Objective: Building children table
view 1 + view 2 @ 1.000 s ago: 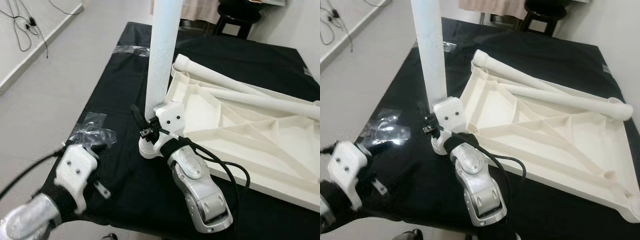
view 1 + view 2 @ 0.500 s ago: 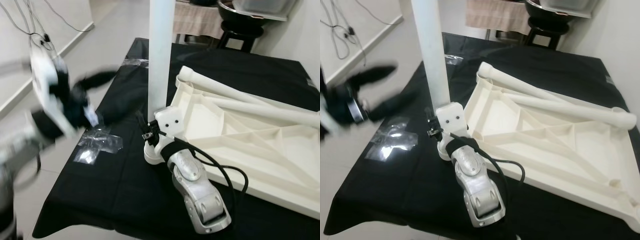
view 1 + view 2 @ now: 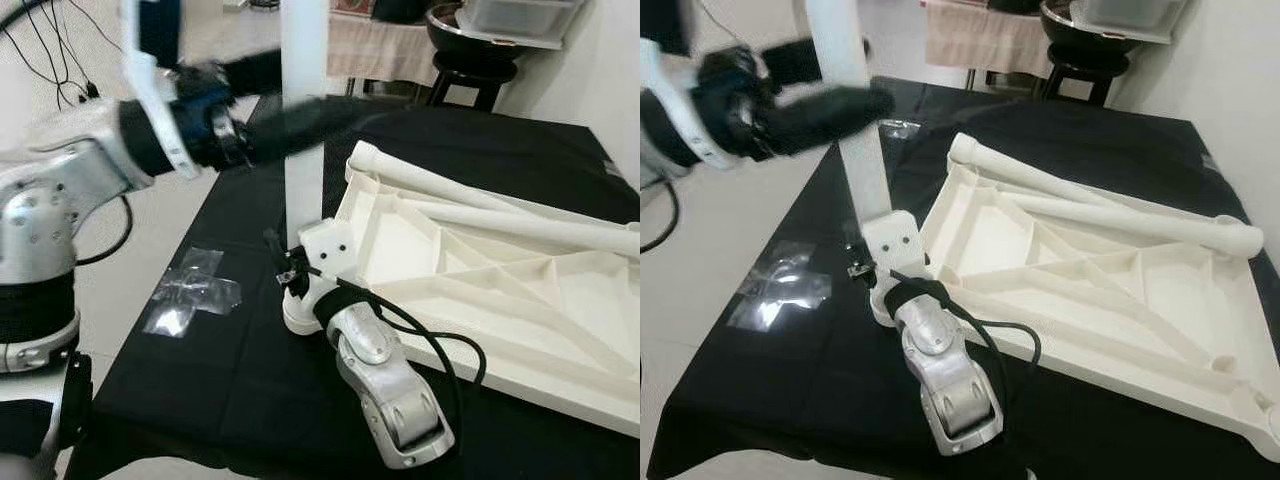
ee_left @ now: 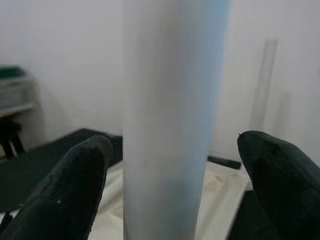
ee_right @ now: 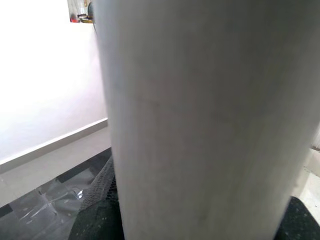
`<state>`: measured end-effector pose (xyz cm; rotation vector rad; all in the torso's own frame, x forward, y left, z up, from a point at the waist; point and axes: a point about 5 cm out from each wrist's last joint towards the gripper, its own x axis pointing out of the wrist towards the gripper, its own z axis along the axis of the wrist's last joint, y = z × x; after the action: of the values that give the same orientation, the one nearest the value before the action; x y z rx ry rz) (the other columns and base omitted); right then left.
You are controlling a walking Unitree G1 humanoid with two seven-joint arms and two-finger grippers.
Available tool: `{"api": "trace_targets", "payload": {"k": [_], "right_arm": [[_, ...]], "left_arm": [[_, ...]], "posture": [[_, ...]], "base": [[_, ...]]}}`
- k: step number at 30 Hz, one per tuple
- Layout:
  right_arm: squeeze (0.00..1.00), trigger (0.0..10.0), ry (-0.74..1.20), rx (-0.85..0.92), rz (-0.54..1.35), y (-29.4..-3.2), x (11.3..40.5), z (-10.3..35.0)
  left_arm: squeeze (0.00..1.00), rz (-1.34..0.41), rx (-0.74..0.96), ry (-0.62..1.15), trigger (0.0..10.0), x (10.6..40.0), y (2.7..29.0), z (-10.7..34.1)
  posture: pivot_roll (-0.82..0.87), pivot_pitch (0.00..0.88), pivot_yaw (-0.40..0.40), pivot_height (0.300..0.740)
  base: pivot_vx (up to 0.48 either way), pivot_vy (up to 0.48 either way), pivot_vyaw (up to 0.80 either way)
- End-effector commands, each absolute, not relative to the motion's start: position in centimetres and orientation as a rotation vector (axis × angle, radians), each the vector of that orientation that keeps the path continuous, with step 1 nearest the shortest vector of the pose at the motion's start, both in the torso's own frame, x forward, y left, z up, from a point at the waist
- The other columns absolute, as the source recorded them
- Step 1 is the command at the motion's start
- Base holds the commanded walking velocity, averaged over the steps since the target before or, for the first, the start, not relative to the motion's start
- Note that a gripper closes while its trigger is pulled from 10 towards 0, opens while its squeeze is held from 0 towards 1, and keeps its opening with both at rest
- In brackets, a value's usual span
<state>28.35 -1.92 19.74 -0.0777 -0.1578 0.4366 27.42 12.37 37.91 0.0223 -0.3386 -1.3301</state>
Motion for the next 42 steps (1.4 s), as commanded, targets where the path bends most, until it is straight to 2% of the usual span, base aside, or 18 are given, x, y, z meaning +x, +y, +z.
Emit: {"api": "trace_targets", "payload": {"k": [1, 5, 6, 20, 21, 28, 33, 34, 35, 36, 37, 42], "right_arm": [[0.0, 10.0, 0.079, -0.08, 0.424, -1.5, 28.6, 15.4], [0.0, 10.0, 0.078, -0.079, 0.424, -1.5, 28.6, 15.4], [0.0, 10.0, 0.077, -0.077, 0.425, -1.5, 28.6, 15.5], [0.0, 10.0, 0.063, -0.07, 0.444, -1.5, 28.7, 16.0], [1.0, 10.0, 0.05, -0.06, 0.467, -1.5, 28.7, 16.3], [1.0, 10.0, -0.018, -0.043, 0.545, -1.6, 29.0, 17.7], [1.0, 10.0, -0.16, -0.044, 0.726, -4.0, 31.0, 21.1], [0.93, 10.0, -0.183, -0.076, 0.779, -4.6, 31.5, 21.7], [0.22, 10.0, -0.195, -0.107, 0.831, -5.3, 32.1, 22.3], [0.22, 10.0, -0.195, -0.107, 0.831, -5.3, 32.1, 22.3], [0.0, 10.0, -0.204, -0.134, 0.871, -5.8, 32.6, 22.8], [0.0, 10.0, -0.203, -0.161, 0.945, -6.4, 33.5, 23.8]], "left_arm": [[0.0, -1.332, 0.042, -0.319, 10.0, 27.5, 12.3, 38.1], [0.0, -1.33, 0.042, -0.31, 10.0, 27.8, 12.2, 38.0], [0.0, -1.326, 0.046, -0.303, 0.0, 28.1, 12.2, 38.0], [0.0, -1.353, 0.068, -0.299, 0.0, 28.9, 12.3, 38.2], [0.0, -1.355, 0.07, -0.295, 0.0, 28.9, 12.4, 38.1], [0.0, -1.358, 0.073, -0.289, 0.0, 28.9, 12.5, 38.0], [0.0, -1.373, 0.076, -0.293, 0.0, 28.9, 12.5, 38.0], [0.0, -1.376, 0.075, -0.294, 0.0, 28.9, 12.5, 38.0], [0.0, -1.38, 0.076, -0.294, 0.0, 28.8, 12.4, 37.9], [0.0, -1.38, 0.076, -0.294, 0.0, 28.8, 12.4, 37.9], [0.0, -1.384, 0.076, -0.294, 0.0, 28.7, 12.3, 37.9], [0.0, -1.392, 0.076, -0.293, 0.0, 28.6, 12.3, 37.8]], "posture": [[0.08, 0.167, -0.062, 0.74], [0.07, 0.169, -0.061, 0.74], [0.07, 0.171, -0.059, 0.74], [0.06, 0.179, -0.061, 0.74], [0.06, 0.179, -0.062, 0.74], [0.06, 0.178, -0.062, 0.74], [0.06, 0.175, -0.062, 0.74], [0.06, 0.174, -0.061, 0.74], [0.06, 0.174, -0.06, 0.74], [0.06, 0.174, -0.06, 0.74], [0.06, 0.173, -0.06, 0.74], [0.06, 0.172, -0.057, 0.74]], "base": [[0.0, 0.0, 0.0], [0.0, 0.0, 0.0], [0.0, 0.0, 0.0], [0.0, 0.0, 0.0], [0.0, 0.0, 0.0], [0.0, 0.0, 0.0], [0.0, 0.0, 0.0], [0.0, 0.0, 0.0], [0.0, 0.0, 0.0], [0.0, 0.0, 0.0], [0.0, 0.0, 0.0], [0.0, 0.0, 0.0]]}}
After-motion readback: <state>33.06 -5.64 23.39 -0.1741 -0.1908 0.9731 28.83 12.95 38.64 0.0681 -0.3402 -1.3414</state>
